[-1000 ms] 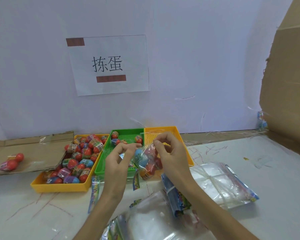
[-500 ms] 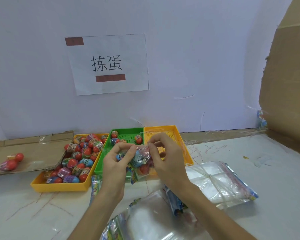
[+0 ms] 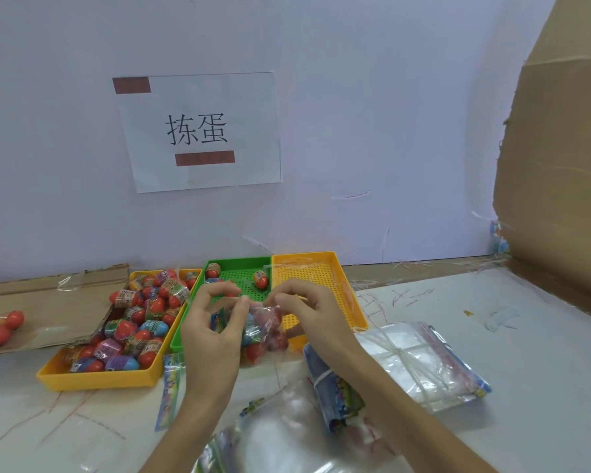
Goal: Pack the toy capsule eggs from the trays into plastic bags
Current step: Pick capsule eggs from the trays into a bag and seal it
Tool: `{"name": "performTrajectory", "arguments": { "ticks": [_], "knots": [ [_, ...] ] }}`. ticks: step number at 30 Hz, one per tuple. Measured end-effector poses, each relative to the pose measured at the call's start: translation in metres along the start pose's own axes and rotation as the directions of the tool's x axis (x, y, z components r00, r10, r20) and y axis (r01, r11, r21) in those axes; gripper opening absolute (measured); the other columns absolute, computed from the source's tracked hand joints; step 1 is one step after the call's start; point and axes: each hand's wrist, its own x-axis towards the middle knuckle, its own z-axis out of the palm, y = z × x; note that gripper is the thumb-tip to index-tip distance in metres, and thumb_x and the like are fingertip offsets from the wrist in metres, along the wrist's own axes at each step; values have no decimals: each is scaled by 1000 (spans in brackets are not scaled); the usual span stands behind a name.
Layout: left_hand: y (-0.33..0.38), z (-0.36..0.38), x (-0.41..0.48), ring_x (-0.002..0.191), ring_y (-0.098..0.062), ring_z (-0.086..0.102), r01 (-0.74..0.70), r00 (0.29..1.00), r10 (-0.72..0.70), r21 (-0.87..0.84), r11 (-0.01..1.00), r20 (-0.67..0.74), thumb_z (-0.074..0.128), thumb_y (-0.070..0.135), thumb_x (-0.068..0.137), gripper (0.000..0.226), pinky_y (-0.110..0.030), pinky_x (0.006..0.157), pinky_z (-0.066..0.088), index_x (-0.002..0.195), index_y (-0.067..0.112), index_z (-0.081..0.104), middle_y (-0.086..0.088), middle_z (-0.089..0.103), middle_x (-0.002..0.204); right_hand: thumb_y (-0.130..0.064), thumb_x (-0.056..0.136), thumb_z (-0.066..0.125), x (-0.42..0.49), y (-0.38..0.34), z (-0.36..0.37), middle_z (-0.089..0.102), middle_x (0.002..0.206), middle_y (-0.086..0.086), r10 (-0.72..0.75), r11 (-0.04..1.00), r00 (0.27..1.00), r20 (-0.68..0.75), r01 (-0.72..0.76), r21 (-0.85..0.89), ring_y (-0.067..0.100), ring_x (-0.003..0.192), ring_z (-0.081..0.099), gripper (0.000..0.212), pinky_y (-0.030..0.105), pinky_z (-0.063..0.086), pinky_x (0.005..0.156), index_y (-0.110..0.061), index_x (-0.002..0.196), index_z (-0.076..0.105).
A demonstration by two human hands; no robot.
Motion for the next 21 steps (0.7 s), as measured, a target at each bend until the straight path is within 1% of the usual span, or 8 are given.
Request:
{"name": "performTrajectory", "arguments": {
  "ticks": [1,4,8,10,12,15,18,21],
  "knots": [
    [-1,0,1,86,-4,68,6,1000,-6,-3,1000,4,72,8,92,22,-11,72,51,93,28,64,11,70,88,-24,93,67,-1,-1,-1,69,87,-2,-4,1000,1000,16,4,-19,15,77,68,11,31,57,58,-23,84,72],
    [-2,-2,3,85,-5,68,35,999,-35,-15,999,3,73,10,91,17,-21,75,55,92,25,66,9,71,89,-48,81,75,-2,-6,-1,68,85,-8,-9,997,999,35,11,-70,16,74,71,21,24,52,59,-28,87,72],
    [0,-1,2,84,-5,69,58,998,-58,-23,998,0,76,20,88,13,-30,74,56,92,27,66,5,71,90,-29,87,76,-1,-7,-6,68,83,-5,73,997,996,56,-72,-28,15,80,68,9,42,61,67,-30,78,73],
    [2,-2,0,82,-4,66,55,998,-54,-25,998,25,78,38,85,15,-25,71,55,91,33,65,9,70,90,-21,89,75,0,-6,-8,70,87,5,103,995,994,38,-103,-5,25,82,69,17,48,60,71,-29,75,72],
    [2,-3,0,81,-8,61,80,993,-78,-31,996,85,79,53,81,29,-32,74,52,98,34,66,11,68,94,-18,88,76,0,-7,-9,70,91,12,99,995,995,-4,-99,18,36,86,70,16,52,60,70,-25,75,73],
    [1,-4,3,81,-9,63,97,986,-93,-26,995,139,80,31,83,22,-39,75,53,101,26,68,11,69,92,-20,86,79,2,-5,-11,73,91,10,75,997,997,-11,-75,-1,35,84,71,19,47,60,71,-27,71,71],
    [-3,-4,4,82,-3,70,79,988,-81,14,997,131,73,5,90,19,-40,75,59,94,23,68,13,73,87,-29,85,82,2,-6,-15,72,82,-1,129,991,987,97,-127,-31,19,76,73,19,37,61,70,-25,72,69],
    [-4,-3,3,78,-7,72,90,989,-90,7,996,120,67,23,94,10,-40,63,63,101,30,69,18,74,92,-36,82,83,3,-8,-24,72,80,-1,154,982,968,196,-129,-137,12,76,72,20,28,59,68,-22,76,69]
  ]
}}
